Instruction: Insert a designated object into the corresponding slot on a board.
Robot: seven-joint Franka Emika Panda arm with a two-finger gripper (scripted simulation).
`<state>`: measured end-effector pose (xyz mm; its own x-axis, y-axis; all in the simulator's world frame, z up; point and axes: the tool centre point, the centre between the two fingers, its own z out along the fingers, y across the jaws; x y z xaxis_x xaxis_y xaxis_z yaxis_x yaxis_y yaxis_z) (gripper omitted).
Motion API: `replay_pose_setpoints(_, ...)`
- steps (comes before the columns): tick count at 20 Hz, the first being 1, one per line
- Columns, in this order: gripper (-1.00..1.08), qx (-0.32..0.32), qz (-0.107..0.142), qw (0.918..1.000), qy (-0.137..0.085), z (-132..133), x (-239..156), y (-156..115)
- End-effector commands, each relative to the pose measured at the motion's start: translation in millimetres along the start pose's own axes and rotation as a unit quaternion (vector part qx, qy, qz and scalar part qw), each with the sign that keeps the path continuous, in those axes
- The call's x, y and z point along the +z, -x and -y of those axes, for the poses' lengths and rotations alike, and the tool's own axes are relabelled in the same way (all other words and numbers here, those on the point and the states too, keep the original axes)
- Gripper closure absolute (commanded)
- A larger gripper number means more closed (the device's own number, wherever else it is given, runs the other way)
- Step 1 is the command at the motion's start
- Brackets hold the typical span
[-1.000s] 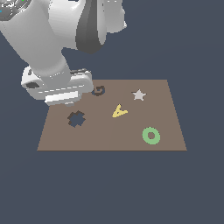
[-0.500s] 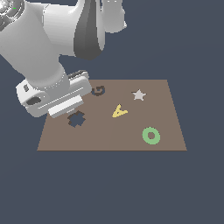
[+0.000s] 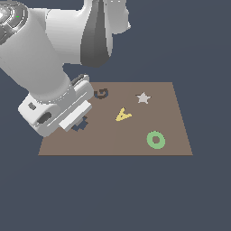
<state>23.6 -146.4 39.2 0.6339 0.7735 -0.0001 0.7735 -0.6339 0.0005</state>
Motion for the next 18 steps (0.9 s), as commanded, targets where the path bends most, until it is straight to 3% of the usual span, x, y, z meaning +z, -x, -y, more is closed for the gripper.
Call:
replay_pose_setpoints(1, 1.08, -0.031, 0.0, 0.9995, 0.0, -2, -1, -6)
replay_pose_setpoints(9, 1.08, -0.085, 0.0, 0.9964, 0.0, -2, -2, -18)
replay_pose_setpoints(18, 1.08, -0.091, 0.0, 0.9958, 0.0, -1, 6, -19)
